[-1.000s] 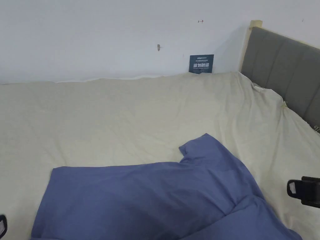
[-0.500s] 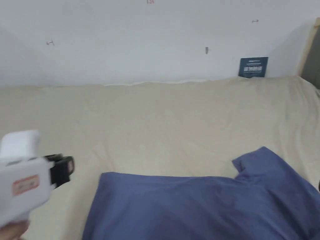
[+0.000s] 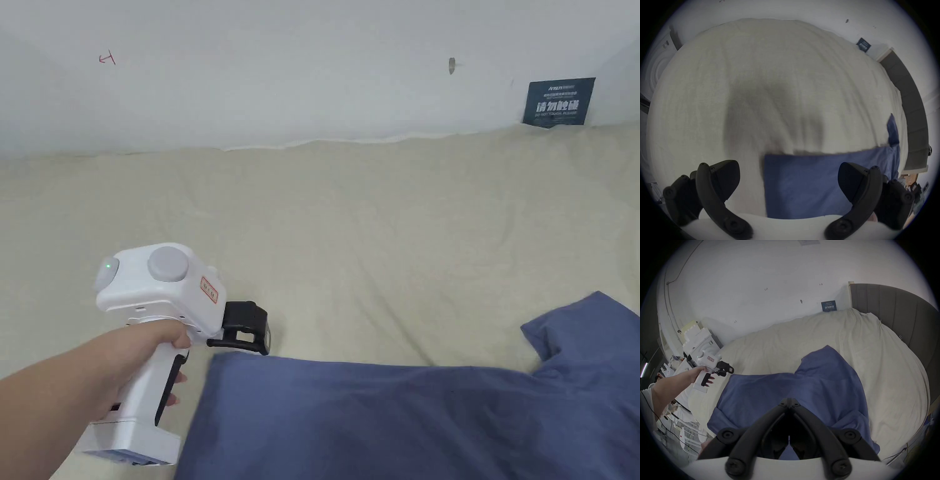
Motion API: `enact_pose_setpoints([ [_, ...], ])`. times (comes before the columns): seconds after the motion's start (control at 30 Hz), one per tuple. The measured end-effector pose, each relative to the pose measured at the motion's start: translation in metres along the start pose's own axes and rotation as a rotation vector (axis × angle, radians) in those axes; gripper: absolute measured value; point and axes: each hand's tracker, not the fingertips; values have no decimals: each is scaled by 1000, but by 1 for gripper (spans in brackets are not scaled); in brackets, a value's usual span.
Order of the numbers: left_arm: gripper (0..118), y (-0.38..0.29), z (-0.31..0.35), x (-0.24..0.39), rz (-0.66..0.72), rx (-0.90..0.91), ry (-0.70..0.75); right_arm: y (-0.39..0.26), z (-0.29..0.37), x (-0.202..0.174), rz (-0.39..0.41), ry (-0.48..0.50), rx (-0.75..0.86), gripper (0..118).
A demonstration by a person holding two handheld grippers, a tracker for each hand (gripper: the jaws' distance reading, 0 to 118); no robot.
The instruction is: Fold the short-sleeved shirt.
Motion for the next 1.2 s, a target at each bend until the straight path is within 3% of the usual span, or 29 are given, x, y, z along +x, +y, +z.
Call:
enact_pose_setpoints([
  [0.3, 115, -6, -19, 12, -106, -52, 89, -12, -25, -6, 19, 40, -102, 0],
  [0.4, 88, -17, -9, 28, -241, -36, 186, -16, -33, -7, 27, 49, -132, 0],
  [0.47, 70, -20, -4, 32, -246, -21, 163, -18, -35, -10, 36, 43, -143, 0],
  [0.5, 56, -20, -2, 33, -241, -21, 155, -17, -35, -9, 38, 43, -147, 0],
  [0.57, 13, -17, -3, 30, -229, -6, 131, -18, -32, -10, 38, 46, -148, 0],
  [0.6, 9, -17, -2, 31, -224, 9, 118, -18, -30, -10, 37, 50, -141, 0],
  [0.73, 6, -20, 4, 31, -227, 25, 109, -4, -18, -3, 49, 52, -77, 0],
  [0.87, 5, -24, 21, 26, -188, 72, 47, 47, -17, 21, 84, 12, 92, 0],
  [1.1, 5, -37, 44, 32, -196, 106, 27, 159, -145, 77, 3, -101, -242, 0],
  [1.2, 5, -40, 45, 32, -198, 100, 18, 180, -198, 89, 47, -154, -352, 3],
])
